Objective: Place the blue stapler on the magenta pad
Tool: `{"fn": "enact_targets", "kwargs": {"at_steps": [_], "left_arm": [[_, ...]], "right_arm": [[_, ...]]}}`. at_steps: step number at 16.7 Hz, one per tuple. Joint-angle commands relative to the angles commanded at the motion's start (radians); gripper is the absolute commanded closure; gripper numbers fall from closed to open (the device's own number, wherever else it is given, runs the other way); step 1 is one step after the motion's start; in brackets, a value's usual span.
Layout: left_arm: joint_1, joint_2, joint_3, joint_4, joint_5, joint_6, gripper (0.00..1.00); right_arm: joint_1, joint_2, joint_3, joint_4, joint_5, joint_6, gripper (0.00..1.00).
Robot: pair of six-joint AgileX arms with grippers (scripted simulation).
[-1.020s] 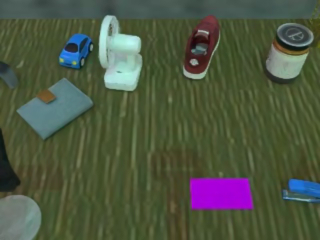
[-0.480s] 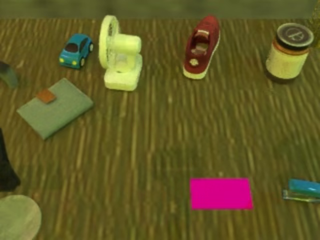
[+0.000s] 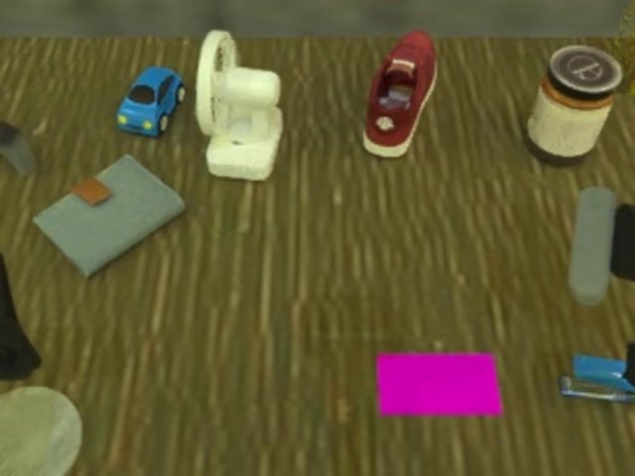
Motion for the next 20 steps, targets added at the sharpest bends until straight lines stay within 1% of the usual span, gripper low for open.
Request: {"fn": "enact_targets", "kwargs": {"at_steps": [4, 11, 14, 20], "left_arm": [[0.000, 0.000, 0.000, 0.000, 0.000, 0.000, 0.00], [0.000, 0.000, 0.000, 0.000, 0.000, 0.000, 0.00], [0.000, 0.000, 0.000, 0.000, 0.000, 0.000, 0.00], [0.000, 0.000, 0.000, 0.000, 0.000, 0.000, 0.00]], "right_arm": [[0.035, 0.147, 0.121, -0.107, -0.002, -0.106, 0.00], [0.034, 0.160, 0.130, -0.114, -0.002, -0.117, 0.00], [0.039, 0.183, 0.080, -0.046, -0.002, -0.116, 0.00], [0.045, 0.281, -0.096, 0.238, -0.002, -0.109, 0.00]]}}
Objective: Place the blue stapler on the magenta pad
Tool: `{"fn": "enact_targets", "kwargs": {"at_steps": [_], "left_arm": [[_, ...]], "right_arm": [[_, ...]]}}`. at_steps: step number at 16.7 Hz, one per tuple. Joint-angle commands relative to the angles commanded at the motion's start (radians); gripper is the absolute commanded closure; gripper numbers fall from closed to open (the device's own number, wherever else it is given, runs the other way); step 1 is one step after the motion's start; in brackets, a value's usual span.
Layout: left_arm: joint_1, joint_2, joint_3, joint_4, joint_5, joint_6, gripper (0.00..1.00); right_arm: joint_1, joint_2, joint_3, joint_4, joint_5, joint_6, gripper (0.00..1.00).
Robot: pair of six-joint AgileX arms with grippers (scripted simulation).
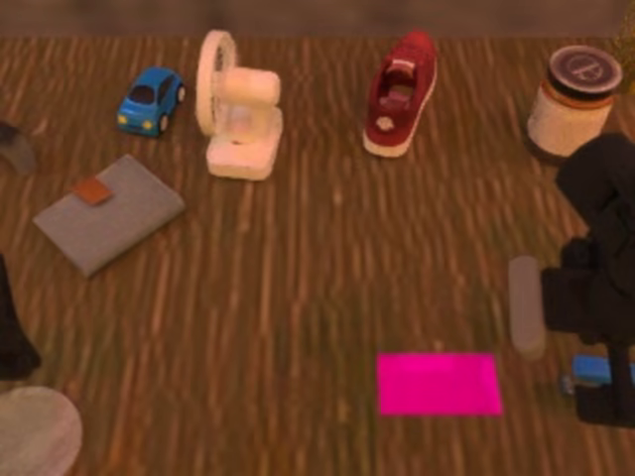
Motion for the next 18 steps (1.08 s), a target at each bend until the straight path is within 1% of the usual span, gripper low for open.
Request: {"fn": "enact_targets", "kwargs": {"at_steps": [3, 7, 18], "left_arm": [[0.000, 0.000, 0.000, 0.000, 0.000, 0.000, 0.00], [0.000, 0.000, 0.000, 0.000, 0.000, 0.000, 0.00], [0.000, 0.000, 0.000, 0.000, 0.000, 0.000, 0.00]], "right_arm": [[0.002, 0.024, -0.042, 0.059, 0.000, 0.001, 0.00], [0.002, 0.024, -0.042, 0.060, 0.000, 0.001, 0.00], [0.002, 0.024, -0.042, 0.060, 0.000, 0.001, 0.83]]}}
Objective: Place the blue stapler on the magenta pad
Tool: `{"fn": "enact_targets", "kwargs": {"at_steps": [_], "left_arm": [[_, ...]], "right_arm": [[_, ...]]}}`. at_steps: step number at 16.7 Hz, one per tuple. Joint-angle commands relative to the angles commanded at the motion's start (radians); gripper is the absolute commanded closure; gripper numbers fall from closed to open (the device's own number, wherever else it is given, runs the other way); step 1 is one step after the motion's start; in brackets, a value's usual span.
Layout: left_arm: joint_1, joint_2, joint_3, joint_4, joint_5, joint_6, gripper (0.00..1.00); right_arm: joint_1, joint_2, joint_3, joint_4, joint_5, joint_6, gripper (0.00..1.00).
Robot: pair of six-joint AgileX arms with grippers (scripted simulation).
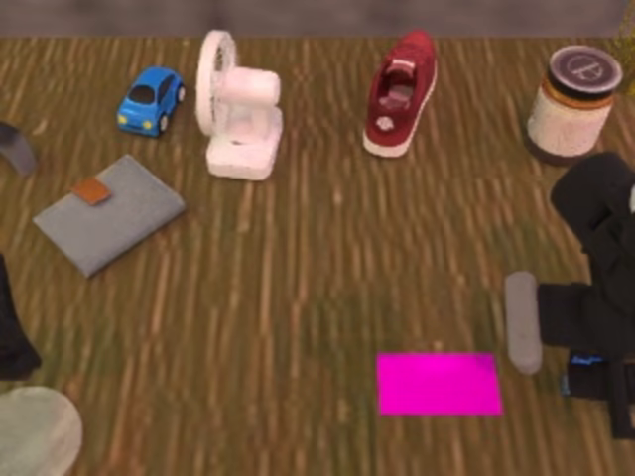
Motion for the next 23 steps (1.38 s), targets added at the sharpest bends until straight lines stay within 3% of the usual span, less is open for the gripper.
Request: {"fn": "enact_targets", "kwargs": {"at_steps": [2, 3, 13, 23], "left_arm": [[0.000, 0.000, 0.000, 0.000, 0.000, 0.000, 0.00], [0.000, 0.000, 0.000, 0.000, 0.000, 0.000, 0.00], [0.000, 0.000, 0.000, 0.000, 0.000, 0.000, 0.00], [0.000, 0.000, 0.000, 0.000, 0.000, 0.000, 0.00]], "right_arm": [[0.000, 0.000, 0.000, 0.000, 0.000, 0.000, 0.98], [0.000, 0.000, 0.000, 0.000, 0.000, 0.000, 1.00], [0.000, -0.005, 0.015, -0.017, 0.000, -0.001, 1.00], [0.001, -0.139, 0.268, -0.410, 0.000, -0.010, 1.00]]}}
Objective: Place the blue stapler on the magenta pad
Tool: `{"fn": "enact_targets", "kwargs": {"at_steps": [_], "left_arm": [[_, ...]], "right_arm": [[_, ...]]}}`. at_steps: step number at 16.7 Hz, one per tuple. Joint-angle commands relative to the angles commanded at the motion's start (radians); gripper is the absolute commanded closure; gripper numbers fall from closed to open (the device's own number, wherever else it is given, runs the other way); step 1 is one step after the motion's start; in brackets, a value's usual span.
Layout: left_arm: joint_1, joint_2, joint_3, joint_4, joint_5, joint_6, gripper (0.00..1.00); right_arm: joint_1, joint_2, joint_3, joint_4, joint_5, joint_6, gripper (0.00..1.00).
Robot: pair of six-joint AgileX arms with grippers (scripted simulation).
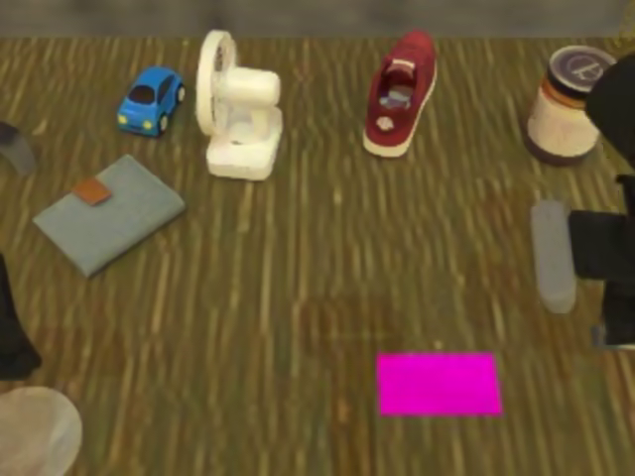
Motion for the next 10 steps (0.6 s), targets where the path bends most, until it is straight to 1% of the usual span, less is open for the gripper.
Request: {"fn": "enact_targets", "kwargs": {"at_steps": [6, 8, 10], "left_arm": [[0.000, 0.000, 0.000, 0.000, 0.000, 0.000, 0.00], [0.000, 0.000, 0.000, 0.000, 0.000, 0.000, 0.00], [0.000, 0.000, 0.000, 0.000, 0.000, 0.000, 0.00]], "right_arm": [[0.000, -0.001, 0.004, -0.006, -0.001, -0.007, 1.00], [0.007, -0.002, 0.006, -0.014, -0.008, -0.054, 1.00], [0.018, -0.002, 0.010, -0.027, -0.020, -0.146, 1.00]]}}
